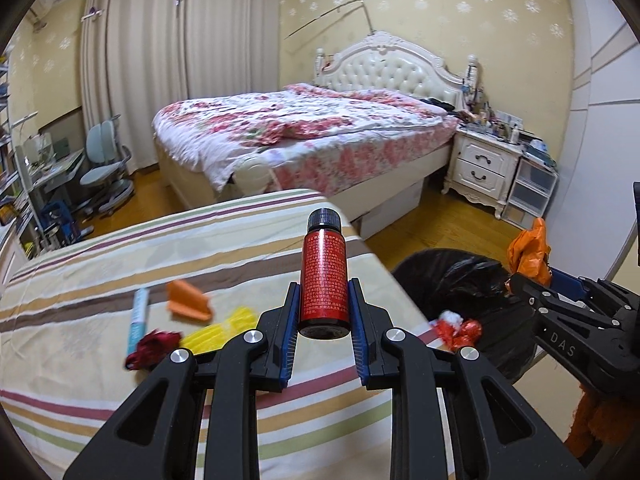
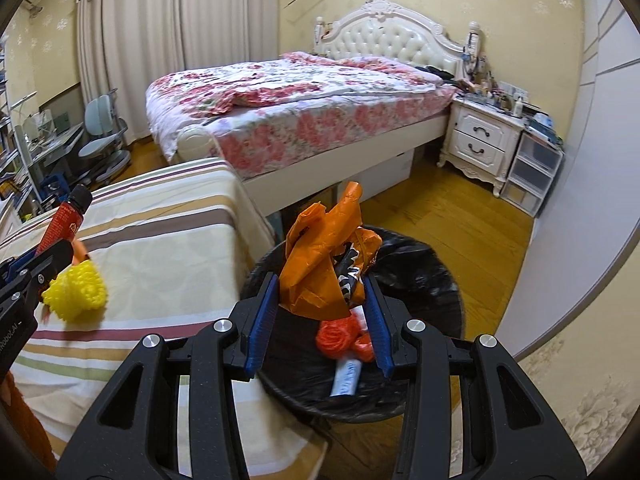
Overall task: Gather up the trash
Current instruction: 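Drop the orange bag into the bin with right while left drops the spray can, then move both open grippers back over the yellow net and cloth, then close the right gripper on the yellow mesh net while left grasps the dark red cloth, then drop the yellow net into the bin with right while left drops the red cloth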
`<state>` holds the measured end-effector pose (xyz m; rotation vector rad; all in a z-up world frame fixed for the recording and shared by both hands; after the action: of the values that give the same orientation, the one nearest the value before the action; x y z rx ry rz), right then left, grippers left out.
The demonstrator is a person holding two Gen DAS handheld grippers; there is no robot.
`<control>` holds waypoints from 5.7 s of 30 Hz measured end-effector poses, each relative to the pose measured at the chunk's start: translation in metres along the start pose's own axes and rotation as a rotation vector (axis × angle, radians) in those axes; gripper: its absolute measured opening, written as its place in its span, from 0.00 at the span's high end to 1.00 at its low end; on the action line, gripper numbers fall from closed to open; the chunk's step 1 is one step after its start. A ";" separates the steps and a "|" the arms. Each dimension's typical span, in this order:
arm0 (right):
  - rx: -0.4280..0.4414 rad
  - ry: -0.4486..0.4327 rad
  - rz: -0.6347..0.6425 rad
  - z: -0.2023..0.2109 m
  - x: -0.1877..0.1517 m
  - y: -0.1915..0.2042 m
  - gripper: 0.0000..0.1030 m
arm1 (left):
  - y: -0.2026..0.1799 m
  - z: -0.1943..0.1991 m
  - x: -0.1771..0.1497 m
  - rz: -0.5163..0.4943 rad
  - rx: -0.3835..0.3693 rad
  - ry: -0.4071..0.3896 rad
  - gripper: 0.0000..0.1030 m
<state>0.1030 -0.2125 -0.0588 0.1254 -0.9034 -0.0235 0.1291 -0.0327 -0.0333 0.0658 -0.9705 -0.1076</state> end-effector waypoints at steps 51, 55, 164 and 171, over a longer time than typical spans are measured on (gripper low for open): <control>-0.076 0.033 -0.106 -0.043 -0.005 -0.089 0.49 | -0.119 -0.074 0.006 -0.133 -0.006 0.064 0.53; -0.090 0.030 -0.113 -0.040 -0.006 -0.091 0.48 | -0.114 -0.068 0.007 -0.134 0.011 0.044 0.40; 0.203 0.056 0.134 -0.034 -0.015 0.123 0.39 | 0.124 -0.007 -0.061 0.098 0.213 0.156 0.76; 0.144 0.022 0.102 -0.021 -0.007 0.090 0.39 | 0.099 0.006 -0.040 0.092 0.162 0.097 0.76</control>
<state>0.1126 -0.1208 -0.0665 0.2130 -0.8882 0.1372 0.1084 0.0699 -0.0523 0.1737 -0.8827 0.0584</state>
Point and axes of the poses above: each gripper's, at about its wrist camera, not at the fingertips, and z roughly against the way its jaws point, y to its left, x to its top, the point moved 6 cm from there along -z, roughly the way its jaws point, and after that the axes turned 11 degrees about x, right-handed, at the moved point
